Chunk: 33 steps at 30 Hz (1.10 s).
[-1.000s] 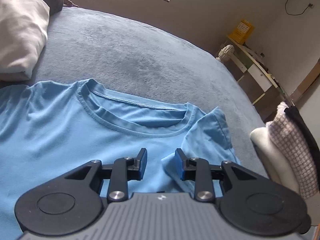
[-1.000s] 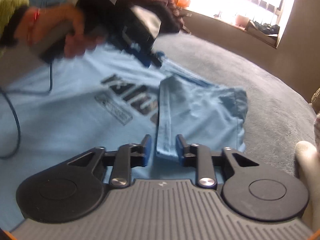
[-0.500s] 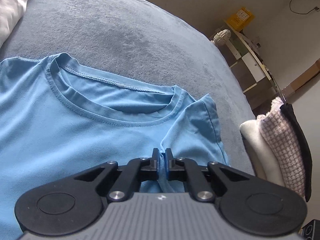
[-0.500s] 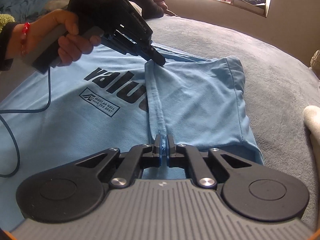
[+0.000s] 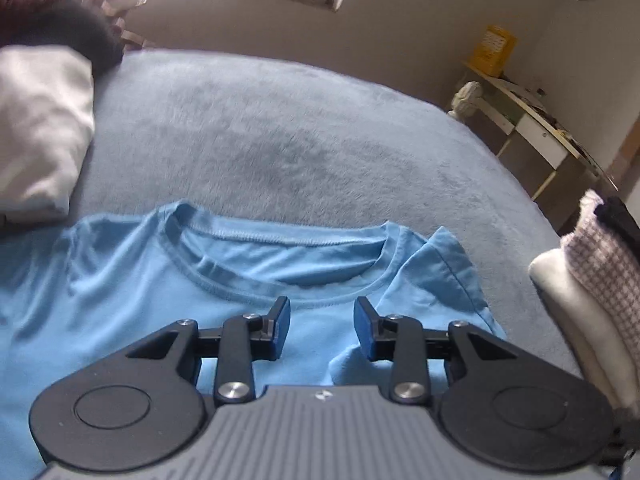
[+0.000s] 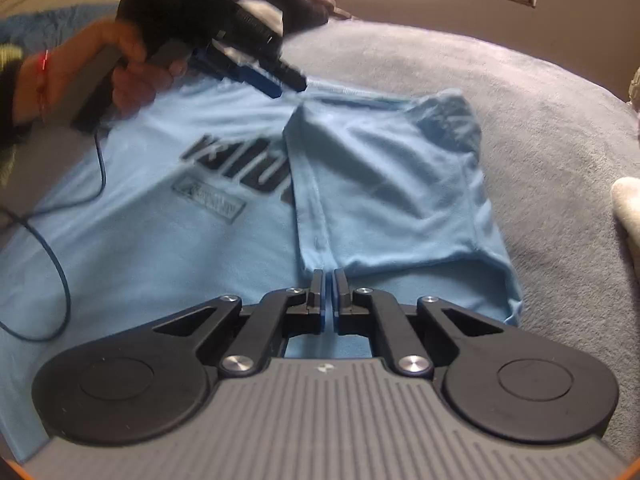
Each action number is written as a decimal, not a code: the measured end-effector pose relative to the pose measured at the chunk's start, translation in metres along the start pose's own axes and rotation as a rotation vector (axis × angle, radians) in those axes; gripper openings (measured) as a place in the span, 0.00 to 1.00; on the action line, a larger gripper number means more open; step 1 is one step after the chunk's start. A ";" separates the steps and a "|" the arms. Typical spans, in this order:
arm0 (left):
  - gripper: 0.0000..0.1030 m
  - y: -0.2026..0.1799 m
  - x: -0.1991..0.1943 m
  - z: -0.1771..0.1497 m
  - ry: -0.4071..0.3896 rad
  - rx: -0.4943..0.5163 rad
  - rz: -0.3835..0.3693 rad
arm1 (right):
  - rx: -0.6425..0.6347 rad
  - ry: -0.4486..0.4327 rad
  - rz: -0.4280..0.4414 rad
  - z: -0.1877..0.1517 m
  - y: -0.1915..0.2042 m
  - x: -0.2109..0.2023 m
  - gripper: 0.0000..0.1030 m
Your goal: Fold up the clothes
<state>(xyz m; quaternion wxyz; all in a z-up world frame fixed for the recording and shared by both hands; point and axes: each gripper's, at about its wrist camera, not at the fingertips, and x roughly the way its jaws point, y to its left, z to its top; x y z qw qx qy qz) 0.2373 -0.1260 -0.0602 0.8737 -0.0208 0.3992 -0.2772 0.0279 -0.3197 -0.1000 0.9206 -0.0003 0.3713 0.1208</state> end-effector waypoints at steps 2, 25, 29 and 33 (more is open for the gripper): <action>0.34 -0.025 -0.007 -0.007 -0.044 0.131 -0.010 | 0.044 -0.056 -0.019 0.016 -0.015 -0.003 0.02; 0.30 -0.079 0.039 -0.079 0.043 0.398 0.025 | 0.812 -0.024 0.001 0.110 -0.210 0.134 0.13; 0.30 -0.079 0.037 -0.079 0.042 0.395 0.014 | 0.748 0.127 0.007 0.132 -0.206 0.156 0.17; 0.30 -0.079 0.037 -0.080 0.040 0.398 0.011 | 0.671 0.282 0.016 0.154 -0.195 0.179 0.22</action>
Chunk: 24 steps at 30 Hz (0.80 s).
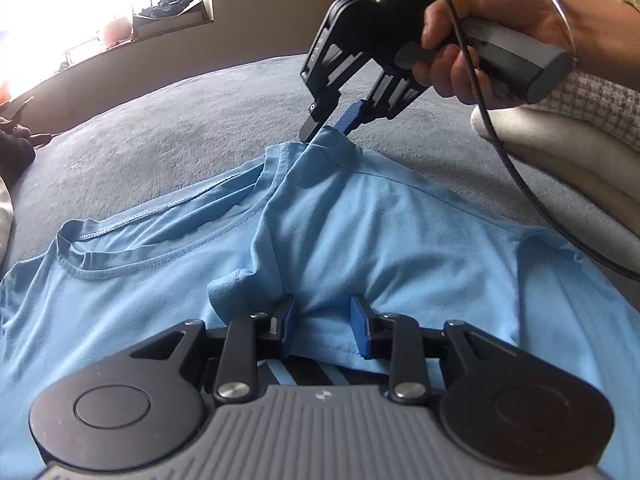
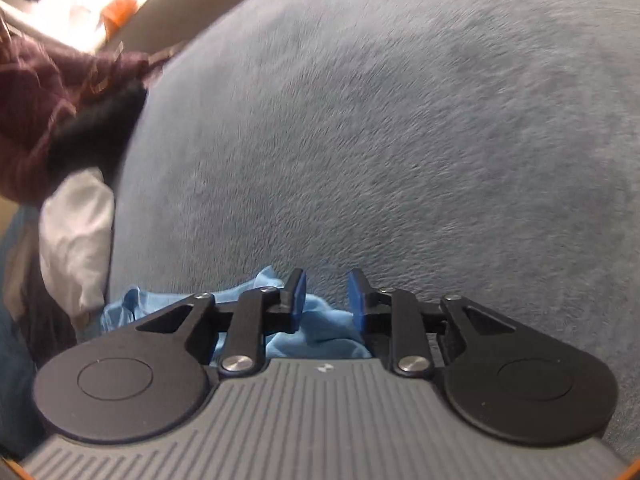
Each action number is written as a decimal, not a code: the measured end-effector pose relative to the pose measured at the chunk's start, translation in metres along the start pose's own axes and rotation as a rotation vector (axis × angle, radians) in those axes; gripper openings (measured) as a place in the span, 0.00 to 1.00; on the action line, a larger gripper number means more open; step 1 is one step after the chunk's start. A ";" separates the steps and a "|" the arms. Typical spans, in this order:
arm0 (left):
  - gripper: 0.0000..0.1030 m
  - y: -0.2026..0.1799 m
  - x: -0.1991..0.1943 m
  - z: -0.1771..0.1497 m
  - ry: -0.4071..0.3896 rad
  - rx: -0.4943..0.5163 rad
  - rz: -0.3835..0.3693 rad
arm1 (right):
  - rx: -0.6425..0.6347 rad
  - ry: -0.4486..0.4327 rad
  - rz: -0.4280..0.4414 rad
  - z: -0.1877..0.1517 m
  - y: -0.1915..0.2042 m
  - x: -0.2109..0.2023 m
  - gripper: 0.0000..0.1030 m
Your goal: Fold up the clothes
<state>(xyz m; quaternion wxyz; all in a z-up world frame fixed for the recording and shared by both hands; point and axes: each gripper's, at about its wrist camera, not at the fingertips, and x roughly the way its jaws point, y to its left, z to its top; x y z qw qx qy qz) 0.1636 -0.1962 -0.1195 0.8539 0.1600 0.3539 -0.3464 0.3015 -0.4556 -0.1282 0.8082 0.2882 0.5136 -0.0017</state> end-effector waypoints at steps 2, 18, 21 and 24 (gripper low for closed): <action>0.30 0.001 0.000 0.000 0.001 -0.005 -0.004 | -0.066 0.041 -0.055 0.001 0.013 0.006 0.22; 0.30 0.004 0.002 -0.001 -0.003 -0.024 -0.018 | -0.168 -0.161 -0.157 0.003 0.026 -0.013 0.02; 0.30 0.004 0.001 -0.001 -0.003 -0.025 -0.017 | -0.049 -0.152 -0.101 0.011 0.011 -0.024 0.04; 0.30 0.005 0.001 -0.001 -0.002 -0.029 -0.017 | 0.066 -0.062 -0.054 0.016 -0.003 -0.021 0.30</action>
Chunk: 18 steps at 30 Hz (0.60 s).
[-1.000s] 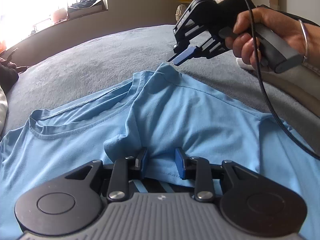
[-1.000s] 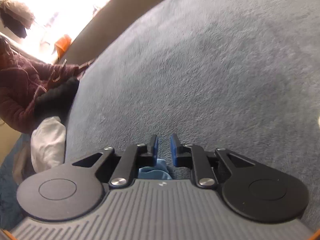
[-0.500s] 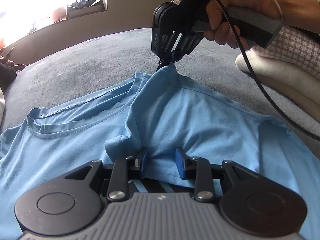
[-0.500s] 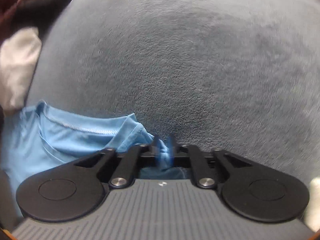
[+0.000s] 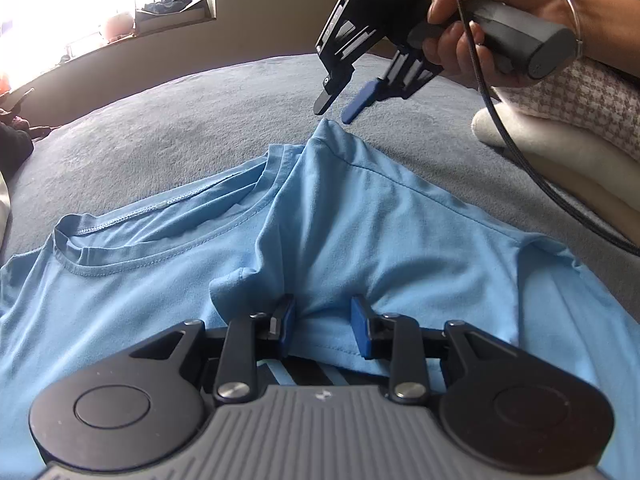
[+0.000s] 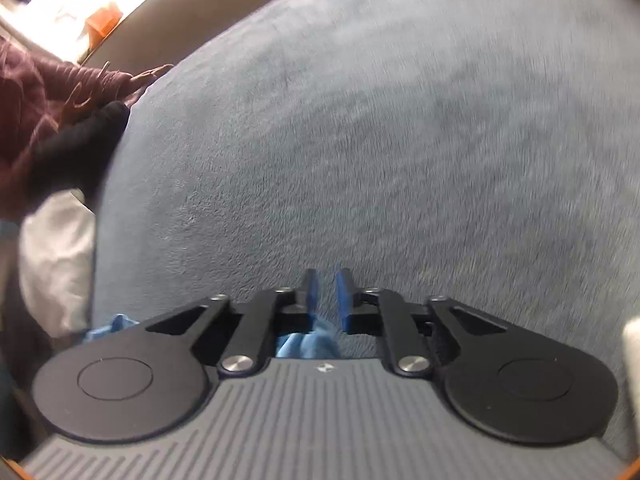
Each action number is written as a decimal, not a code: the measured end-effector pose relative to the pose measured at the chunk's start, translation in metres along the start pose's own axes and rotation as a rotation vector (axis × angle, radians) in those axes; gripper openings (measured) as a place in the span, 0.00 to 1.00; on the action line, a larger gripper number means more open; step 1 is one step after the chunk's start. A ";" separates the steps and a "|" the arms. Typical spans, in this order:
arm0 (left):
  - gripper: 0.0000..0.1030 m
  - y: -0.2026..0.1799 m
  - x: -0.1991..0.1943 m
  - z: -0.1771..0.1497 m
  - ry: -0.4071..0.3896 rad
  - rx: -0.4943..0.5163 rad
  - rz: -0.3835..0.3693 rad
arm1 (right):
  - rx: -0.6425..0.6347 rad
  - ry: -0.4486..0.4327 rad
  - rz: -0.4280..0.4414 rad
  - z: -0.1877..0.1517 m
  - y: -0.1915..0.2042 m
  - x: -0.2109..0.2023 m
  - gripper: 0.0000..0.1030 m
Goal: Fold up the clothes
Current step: 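Hold the shirt edge with the right gripper, then open and release it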
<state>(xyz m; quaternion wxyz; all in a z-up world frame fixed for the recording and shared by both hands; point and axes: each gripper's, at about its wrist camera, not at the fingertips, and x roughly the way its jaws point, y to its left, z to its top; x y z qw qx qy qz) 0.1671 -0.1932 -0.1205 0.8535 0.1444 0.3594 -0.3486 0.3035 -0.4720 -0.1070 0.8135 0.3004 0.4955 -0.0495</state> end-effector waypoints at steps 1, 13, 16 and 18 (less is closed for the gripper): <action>0.30 0.000 0.000 0.000 0.001 -0.001 0.000 | 0.021 0.035 -0.013 0.000 -0.002 0.003 0.34; 0.30 -0.004 -0.001 0.000 0.001 0.004 0.006 | 0.040 0.008 0.133 -0.016 -0.001 0.008 0.07; 0.30 -0.005 -0.001 0.000 -0.001 0.006 0.006 | 0.070 -0.097 0.193 -0.016 -0.010 -0.004 0.05; 0.30 -0.004 -0.001 0.000 -0.002 0.005 0.005 | 0.109 -0.187 0.239 -0.014 -0.020 -0.015 0.03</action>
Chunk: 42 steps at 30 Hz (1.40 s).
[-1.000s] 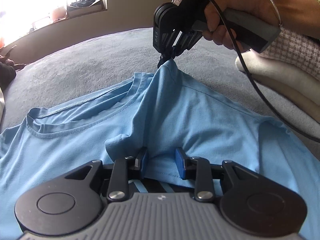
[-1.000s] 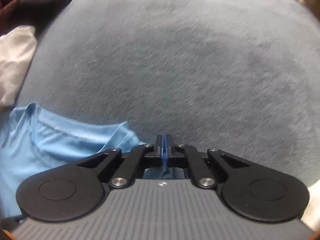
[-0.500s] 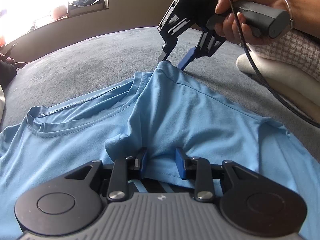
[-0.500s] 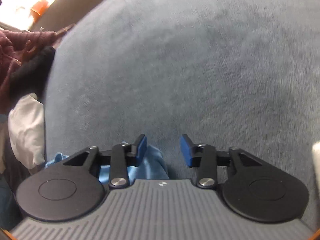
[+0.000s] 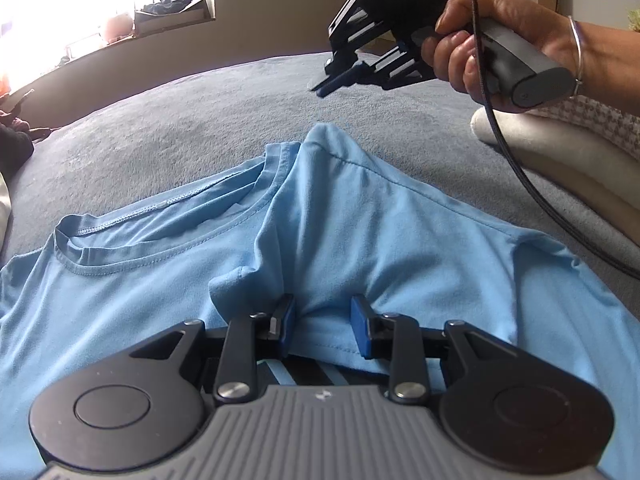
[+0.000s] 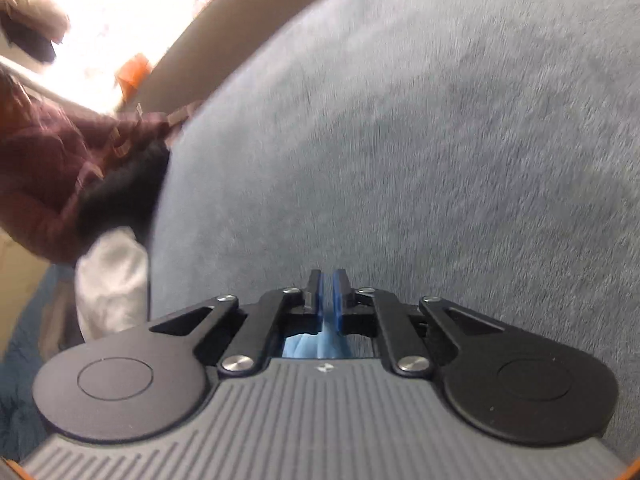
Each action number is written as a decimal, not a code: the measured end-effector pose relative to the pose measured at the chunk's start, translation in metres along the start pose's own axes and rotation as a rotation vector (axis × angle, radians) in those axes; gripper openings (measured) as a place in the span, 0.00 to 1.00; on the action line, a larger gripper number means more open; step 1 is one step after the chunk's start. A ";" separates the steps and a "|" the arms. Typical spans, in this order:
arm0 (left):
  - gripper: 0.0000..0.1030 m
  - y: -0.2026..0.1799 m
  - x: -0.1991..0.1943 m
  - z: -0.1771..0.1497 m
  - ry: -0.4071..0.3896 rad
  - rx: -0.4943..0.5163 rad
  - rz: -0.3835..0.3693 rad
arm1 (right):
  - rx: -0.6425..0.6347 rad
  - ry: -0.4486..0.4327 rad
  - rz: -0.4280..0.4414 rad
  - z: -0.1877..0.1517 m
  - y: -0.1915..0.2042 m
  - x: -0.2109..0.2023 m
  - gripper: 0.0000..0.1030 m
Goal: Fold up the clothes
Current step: 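Hold the shirt edge with the right gripper, then open and release it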
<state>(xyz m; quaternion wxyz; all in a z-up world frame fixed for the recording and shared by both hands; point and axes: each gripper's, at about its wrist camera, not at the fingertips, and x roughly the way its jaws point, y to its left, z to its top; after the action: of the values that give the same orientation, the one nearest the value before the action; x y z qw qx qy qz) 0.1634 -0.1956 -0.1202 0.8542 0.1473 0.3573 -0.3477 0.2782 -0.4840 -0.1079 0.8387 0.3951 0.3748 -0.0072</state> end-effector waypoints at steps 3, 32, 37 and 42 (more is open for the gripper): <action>0.30 0.001 0.001 0.001 -0.001 -0.003 -0.003 | 0.075 -0.075 0.040 0.008 -0.013 -0.012 0.04; 0.32 0.024 -0.031 -0.001 -0.036 -0.099 -0.071 | -0.402 -0.042 -0.210 -0.035 0.032 -0.024 0.42; 0.39 0.061 -0.040 0.001 -0.082 -0.193 -0.051 | -0.666 -0.002 -0.116 -0.125 0.054 -0.085 0.43; 0.48 0.078 -0.016 0.008 -0.012 -0.281 -0.084 | -1.088 0.079 -0.146 -0.243 0.080 -0.107 0.46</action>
<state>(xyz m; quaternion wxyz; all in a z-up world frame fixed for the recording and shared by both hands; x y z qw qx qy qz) 0.2138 -0.1365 -0.1032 0.8532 0.0090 0.4033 -0.3305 0.0746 -0.2973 -0.0858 0.9046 -0.1224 0.3820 0.1441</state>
